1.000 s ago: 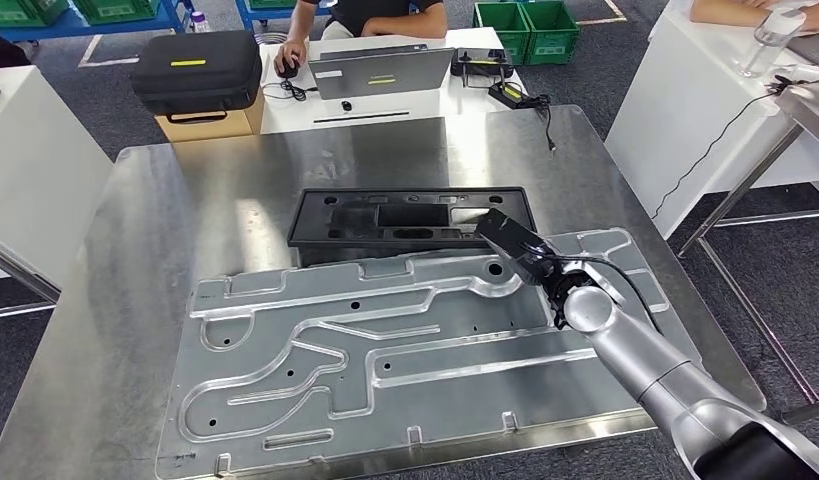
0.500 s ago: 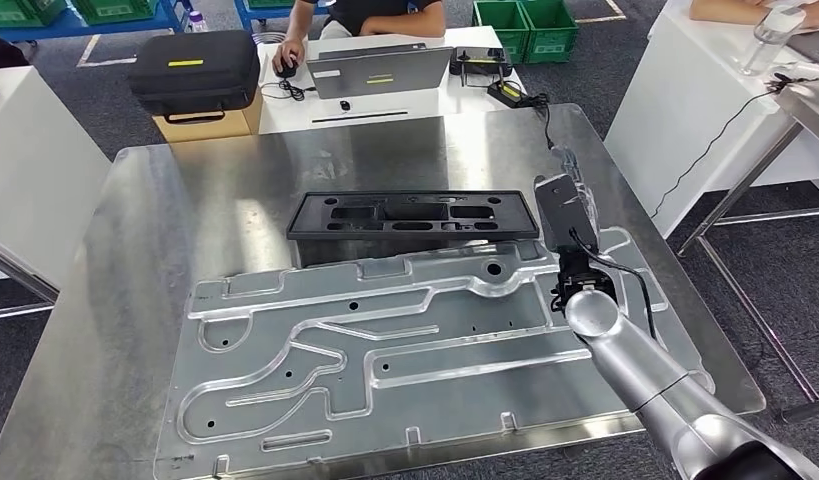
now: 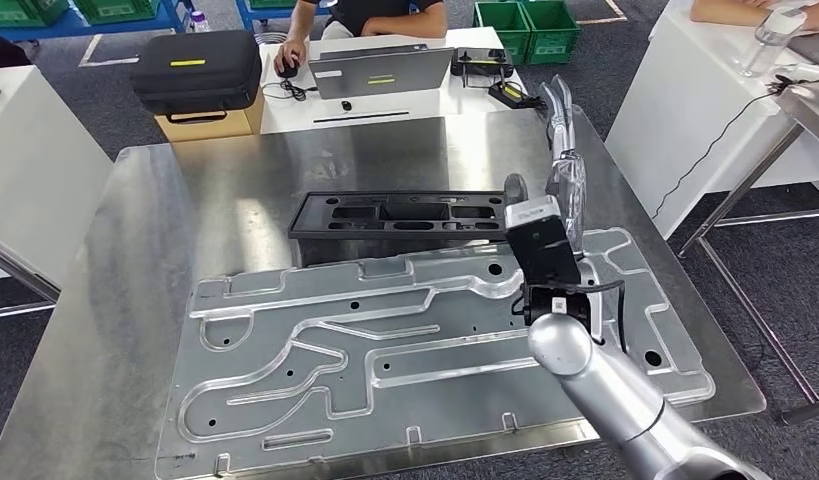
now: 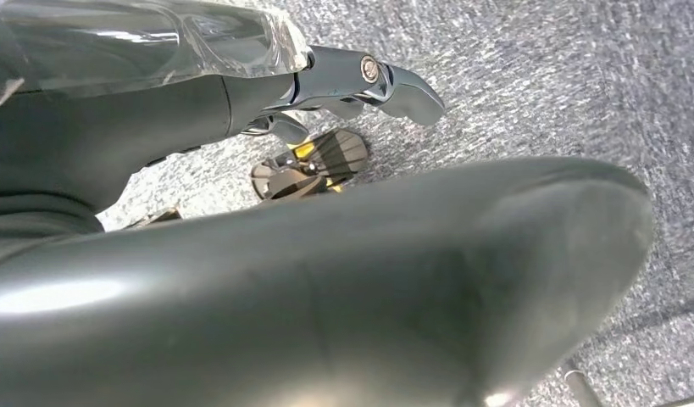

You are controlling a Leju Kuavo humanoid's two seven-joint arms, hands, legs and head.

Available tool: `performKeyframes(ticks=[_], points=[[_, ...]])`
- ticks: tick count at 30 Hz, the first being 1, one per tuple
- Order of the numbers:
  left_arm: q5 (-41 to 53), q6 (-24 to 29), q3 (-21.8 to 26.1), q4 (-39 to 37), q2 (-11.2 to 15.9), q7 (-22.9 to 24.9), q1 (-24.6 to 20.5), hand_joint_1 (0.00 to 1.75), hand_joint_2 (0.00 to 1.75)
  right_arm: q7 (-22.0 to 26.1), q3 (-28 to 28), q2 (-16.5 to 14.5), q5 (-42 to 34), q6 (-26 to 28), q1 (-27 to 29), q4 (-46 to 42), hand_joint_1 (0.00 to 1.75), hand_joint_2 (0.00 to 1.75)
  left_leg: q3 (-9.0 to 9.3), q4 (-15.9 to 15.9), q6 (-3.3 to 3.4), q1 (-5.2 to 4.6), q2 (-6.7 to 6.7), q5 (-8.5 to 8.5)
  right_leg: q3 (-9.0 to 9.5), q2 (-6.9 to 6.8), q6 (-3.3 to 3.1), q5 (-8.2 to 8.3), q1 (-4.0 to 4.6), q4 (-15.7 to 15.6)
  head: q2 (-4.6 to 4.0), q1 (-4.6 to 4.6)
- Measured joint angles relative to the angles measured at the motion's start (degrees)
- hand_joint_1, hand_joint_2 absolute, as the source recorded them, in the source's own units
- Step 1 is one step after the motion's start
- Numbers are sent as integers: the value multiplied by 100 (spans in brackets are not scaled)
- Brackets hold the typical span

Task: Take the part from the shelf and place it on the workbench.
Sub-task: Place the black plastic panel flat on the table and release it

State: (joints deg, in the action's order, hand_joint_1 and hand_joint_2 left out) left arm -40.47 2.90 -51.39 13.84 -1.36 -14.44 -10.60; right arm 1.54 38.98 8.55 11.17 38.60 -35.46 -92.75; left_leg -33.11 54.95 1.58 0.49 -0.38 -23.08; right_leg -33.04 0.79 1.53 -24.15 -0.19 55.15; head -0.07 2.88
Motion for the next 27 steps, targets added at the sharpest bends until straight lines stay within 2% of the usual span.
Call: performKeyframes(ticks=[3, 6, 10, 13, 14, 15, 17, 18, 19, 20, 21, 23, 24, 25, 27], points=[[-45, 79, 26, 0, 0, 43, 47, 0, 0, 335, 6, -132, 488, 12, 396, -397, 0, 0, 0, 0, -1, 0, 0, -2, -1, 0, -2, -3, 0, 0, 0, -1], [-21, 197, 60, 0, 1, 164, 112, 0, 0, 470, 22, -249, 1052, 17, 837, -794, 0, 0, -3, -1, -1, 0, 0, -4, -4, 0, -4, -6, 0, 0, 0, -1], [87, 383, 70, -2, 5, 559, 175, 0, 0, 609, 30, -380, 1304, 17, 1235, -1215, 0, 0, -7, 22, 69, -25, 2, -48, 9, -4, 22, -7, -33, -21, 0, 0], [95, 477, 70, -1, 7, 676, 224, 0, 0, 733, 32, -475, 1427, 17, 1530, -1475, 0, 0, 59, -75, 124, -13, 3, 33, 41, -10, 70, -11, -34, -30, 0, 0], [90, 492, 70, -1, 8, 680, 231, 0, 0, 764, 33, -492, 1445, 17, 1625, -1544, 0, 0, 98, -142, 143, 8, 7, 81, 27, -15, 87, -91, -30, 47, 0, -3], [85, 508, 70, -1, 8, 684, 235, 0, 0, 799, 33, -503, 1436, 17, 1716, -1604, 0, 0, 130, -205, 157, 33, 11, 120, -37, -19, 104, -249, -28, 241, 0, -7], [71, 531, 70, -1, 10, 691, 249, 0, 0, 899, 35, -511, 1367, 18, 1897, -1692, 0, 0, 144, -245, 174, 54, 19, 150, -310, -25, 151, -691, -59, 957, 0, -15], [63, 540, 70, -1, 11, 695, 263, 0, 0, 955, 36, -514, 1324, 18, 1989, -1726, 0, 0, 134, -244, 170, 62, 21, 157, -450, -26, 182, -857, -82, 1322, 0, -16], [55, 543, 70, -1, 11, 697, 280, 0, 0, 1006, 36, -516, 1287, 18, 2077, -1754, 0, 0, 123, -242, 156, 76, 24, 164, -519, -29, 216, -921, -111, 1536, 0, -17], [43, 540, 70, -2, 11, 697, 295, 0, 0, 1048, 37, -517, 1277, 18, 2154, -1779, 0, 0, 109, -238, 134, 98, 24, 174, -477, -35, 257, -867, -142, 1520, 0, -17], [22, 527, 70, -2, 11, 696, 305, 0, 0, 1081, 37, -519, 1305, 17, 2217, -1802, 0, 0, 92, -228, 100, 130, 22, 183, -312, -45, 305, -716, -178, 1257, 0, -17], [-22, 489, 76, -2, 22, 683, 313, 0, 0, 1116, 38, -528, 1452, 18, 2310, -1836, 0, 0, 44, -176, -5, 182, 8, 187, 179, -57, 408, -391, -246, 425, 1, -25], [-35, 473, 80, -2, 28, 675, 315, 0, 0, 1119, 39, -537, 1544, 18, 2351, -1848, 0, 0, 25, -144, -68, 188, 0, 185, 324, -40, 406, -284, -257, 165, 1, -32], [-43, 463, 83, -2, 33, 664, 318, 0, 0, 1108, 40, -548, 1618, 18, 2386, -1857, 0, 0, 3, -109, -125, 187, -6, 186, 388, -18, 370, -262, -262, 29, 1, -40], [-51, 456, 85, -2, 33, 643, 326, 0, 0, 1072, 49, -576, 1713, 17, 2448, -1867, 0, 0, -35, -93, -225, 201, -10, 222, 305, 25, 213, -262, -236, 71, 0, -39]])
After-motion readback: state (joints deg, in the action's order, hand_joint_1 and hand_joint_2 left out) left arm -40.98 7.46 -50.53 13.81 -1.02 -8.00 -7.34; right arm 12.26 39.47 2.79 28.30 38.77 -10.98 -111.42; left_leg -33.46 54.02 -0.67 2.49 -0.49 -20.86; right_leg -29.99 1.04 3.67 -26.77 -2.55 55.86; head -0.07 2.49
